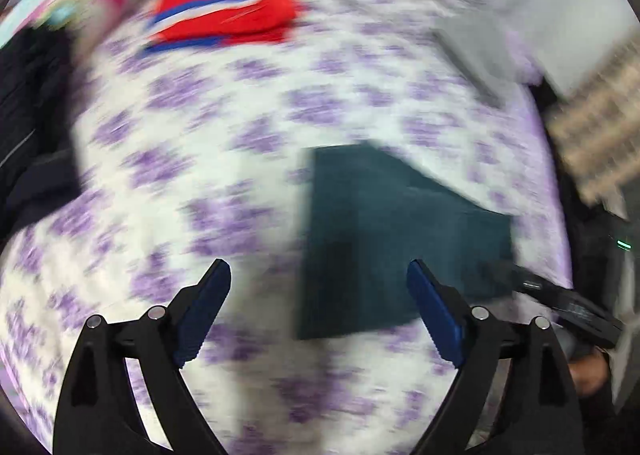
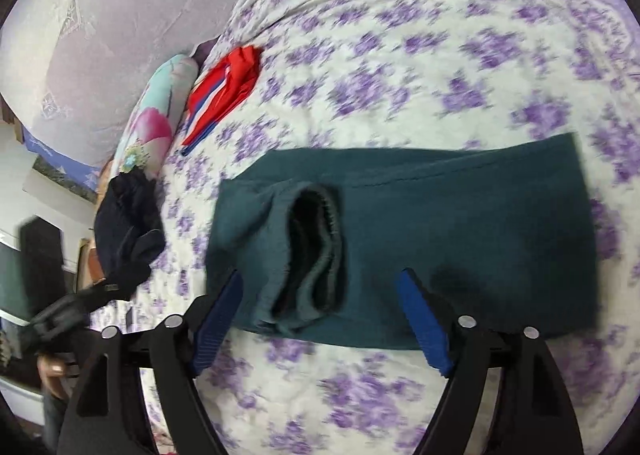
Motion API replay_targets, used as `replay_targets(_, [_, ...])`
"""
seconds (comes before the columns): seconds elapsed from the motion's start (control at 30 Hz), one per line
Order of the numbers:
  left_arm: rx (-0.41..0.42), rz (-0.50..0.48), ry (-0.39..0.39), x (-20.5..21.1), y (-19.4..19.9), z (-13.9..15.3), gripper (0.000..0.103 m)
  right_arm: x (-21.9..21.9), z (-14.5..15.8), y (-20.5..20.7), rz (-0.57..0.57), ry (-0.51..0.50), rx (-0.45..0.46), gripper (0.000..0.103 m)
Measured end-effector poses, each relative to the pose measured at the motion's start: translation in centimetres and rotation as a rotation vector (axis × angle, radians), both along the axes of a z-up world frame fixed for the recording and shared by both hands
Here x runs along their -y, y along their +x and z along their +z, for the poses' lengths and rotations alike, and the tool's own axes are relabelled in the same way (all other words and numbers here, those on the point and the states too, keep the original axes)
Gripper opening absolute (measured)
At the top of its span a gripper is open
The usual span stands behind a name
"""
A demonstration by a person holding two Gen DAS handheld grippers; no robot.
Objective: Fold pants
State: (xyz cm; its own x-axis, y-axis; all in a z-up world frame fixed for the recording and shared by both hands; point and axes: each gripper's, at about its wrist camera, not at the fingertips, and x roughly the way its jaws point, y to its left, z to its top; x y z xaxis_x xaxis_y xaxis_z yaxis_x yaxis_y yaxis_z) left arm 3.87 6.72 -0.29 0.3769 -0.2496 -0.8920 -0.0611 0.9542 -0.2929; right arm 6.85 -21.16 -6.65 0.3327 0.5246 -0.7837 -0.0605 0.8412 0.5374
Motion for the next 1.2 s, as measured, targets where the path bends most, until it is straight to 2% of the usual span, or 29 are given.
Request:
replay_targets(0.07, [-0.065,0.039,0.020,-0.8,0.0,-2.2,0.087,-1.3,-0.6,0.6,0.007,-0.015,-0.022,0.085])
replay_targets(0.13, [-0.135,0.034,0.023,-0.7,-0.2,-4.4,0.087,-3.4,-1.5,1.0,0.037,-0.040,-0.048,0.085])
replay_targets(0.17, [-0.160,0.023,0.021,-0.3,-0.3,-5.2,0.087,-4.2,-1.8,1.2,0.059,-0.060,-0.055,0.082])
replay_targets(0.2, [-0.179,0.015,0.029,0.0,-0.5,-5.8,0.087,-5.3,-2.1,1.3,0.086,-0.093,-0.063,0.062])
replay_targets(0.23, [-0.196,0.005,0.040,0.4,-0.6,-6.3,0.087,-6.3,-2.6,1.2,0.117,-0.133,-0.071,0.051])
replay_targets(0.27, [-0.201,-0.010,0.042,0.8,-0.8,-6.5,0.087,-7.3,-3.1,1.2,0.139,-0.182,-0.086,0.034])
replay_targets(0.33, [-0.196,-0.038,0.055,1.3,-1.0,-6.5,0.087,-7.9,-3.4,0.8,0.137,-0.204,-0.092,0.030])
replay_targets(0.37, [-0.192,-0.046,0.066,1.4,-1.0,-6.3,0.087,-7.9,-3.1,0.6,0.145,-0.189,-0.083,0.018])
replay_targets(0.4, [-0.187,-0.051,0.079,1.5,-0.9,-6.1,0.087,-7.8,-2.6,0.5,0.152,-0.155,-0.077,0.016])
replay_targets(0.47, [-0.169,-0.040,0.091,1.3,-0.6,-5.4,0.087,-7.2,-0.1,-0.1,0.172,-0.049,-0.012,0.015])
replay_targets(0.57, [-0.114,-0.031,0.076,0.9,0.1,-3.5,0.087,-4.7,5.2,-0.9,0.184,0.015,0.131,0.015])
replay_targets(0.63, [-0.082,-0.058,0.087,1.3,0.6,-2.5,0.087,-1.8,8.5,-1.7,0.154,-0.019,0.227,0.015])
replay_targets(0.7, [-0.060,-0.082,0.095,2.3,1.2,-1.9,0.088,1.3,10.0,-2.1,0.126,-0.068,0.271,0.015])
replay_targets(0.73, [-0.055,-0.097,0.091,3.0,1.6,-1.8,0.088,3.0,9.7,-2.2,0.115,-0.094,0.262,0.016])
replay_targets(0.8, [-0.070,-0.125,0.098,4.8,2.3,-2.3,0.089,5.8,7.7,-1.7,0.059,-0.164,0.225,0.026])
replay_targets(0.83, [-0.078,-0.138,0.104,5.6,2.7,-2.6,0.089,7.2,6.0,-1.2,0.026,-0.201,0.186,0.036])
replay_targets(0.87, [-0.087,-0.155,0.111,6.6,3.0,-3.1,0.089,9.3,2.7,-0.5,-0.012,-0.230,0.104,0.057])
replay_targets(0.97, [-0.133,-0.213,0.148,9.4,3.8,-4.6,0.089,12.8,-2.9,0.1,-0.118,-0.320,-0.045,0.058])
replay_targets(1.0, [-0.143,-0.228,0.161,9.9,3.6,-4.7,0.089,13.4,-3.1,-0.3,-0.138,-0.284,-0.052,0.057])
replay_targets(1.07, [-0.134,-0.253,0.166,10.9,3.5,-4.6,0.089,13.7,-2.0,-1.1,-0.171,-0.198,-0.012,0.057])
replay_targets(1.2, [-0.140,-0.260,0.182,11.6,3.6,-4.8,0.089,11.9,0.5,-1.2,-0.127,-0.197,0.106,0.057])
